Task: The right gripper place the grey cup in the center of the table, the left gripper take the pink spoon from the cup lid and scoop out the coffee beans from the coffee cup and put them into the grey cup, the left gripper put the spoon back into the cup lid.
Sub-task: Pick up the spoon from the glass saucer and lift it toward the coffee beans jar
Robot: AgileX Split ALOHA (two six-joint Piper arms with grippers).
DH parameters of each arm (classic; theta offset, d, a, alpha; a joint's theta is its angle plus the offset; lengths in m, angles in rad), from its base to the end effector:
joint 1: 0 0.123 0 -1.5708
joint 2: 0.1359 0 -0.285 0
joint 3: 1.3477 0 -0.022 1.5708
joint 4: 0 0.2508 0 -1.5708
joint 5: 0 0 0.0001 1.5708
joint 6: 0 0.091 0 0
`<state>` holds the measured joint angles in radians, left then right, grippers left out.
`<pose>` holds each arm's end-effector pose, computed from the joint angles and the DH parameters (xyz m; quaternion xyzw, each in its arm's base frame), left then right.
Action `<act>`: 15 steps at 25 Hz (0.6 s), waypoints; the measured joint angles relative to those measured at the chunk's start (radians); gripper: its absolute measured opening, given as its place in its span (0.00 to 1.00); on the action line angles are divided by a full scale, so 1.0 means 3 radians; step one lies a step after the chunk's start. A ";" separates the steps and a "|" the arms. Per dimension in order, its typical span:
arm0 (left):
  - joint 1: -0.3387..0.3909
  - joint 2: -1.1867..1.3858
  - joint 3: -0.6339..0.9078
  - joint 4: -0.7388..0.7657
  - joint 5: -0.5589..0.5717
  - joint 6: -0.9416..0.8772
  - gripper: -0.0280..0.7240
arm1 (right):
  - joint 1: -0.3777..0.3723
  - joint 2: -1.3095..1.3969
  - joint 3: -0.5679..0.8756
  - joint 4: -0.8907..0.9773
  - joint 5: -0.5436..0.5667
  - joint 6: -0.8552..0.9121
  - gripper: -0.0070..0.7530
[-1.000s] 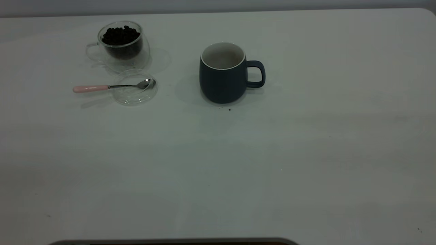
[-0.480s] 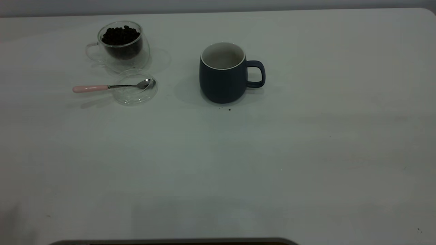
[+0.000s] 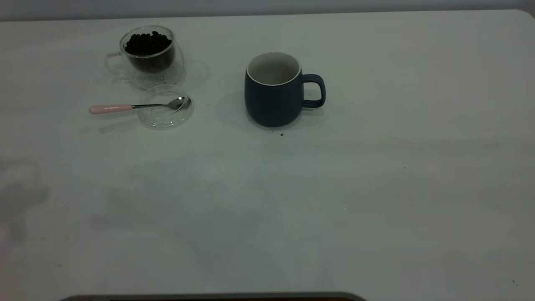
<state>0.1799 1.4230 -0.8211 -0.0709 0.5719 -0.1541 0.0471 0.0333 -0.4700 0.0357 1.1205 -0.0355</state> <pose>0.2644 0.0445 0.2232 -0.1853 0.9527 -0.0227 0.2399 0.0003 0.0029 0.2643 -0.0371 0.8828 0.0205 0.4679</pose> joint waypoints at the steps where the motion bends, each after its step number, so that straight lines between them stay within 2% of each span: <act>1: 0.0076 0.0174 -0.0041 -0.0067 -0.0026 0.0050 0.65 | 0.0000 0.0000 0.0000 0.0000 0.0000 0.0000 0.33; 7: 0.0467 0.1180 -0.0336 -0.0802 -0.0142 0.0731 0.65 | 0.0000 0.0000 0.0000 0.0000 0.0000 0.0000 0.33; 15: 0.0678 0.2240 -0.0831 -0.2187 0.0115 0.2659 0.65 | 0.0000 0.0000 0.0000 0.0000 0.0000 0.0000 0.33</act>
<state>0.3833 2.0951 -1.0705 -0.7269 0.6065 0.6436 0.0471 0.0333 -0.4700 0.0357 1.1205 -0.0355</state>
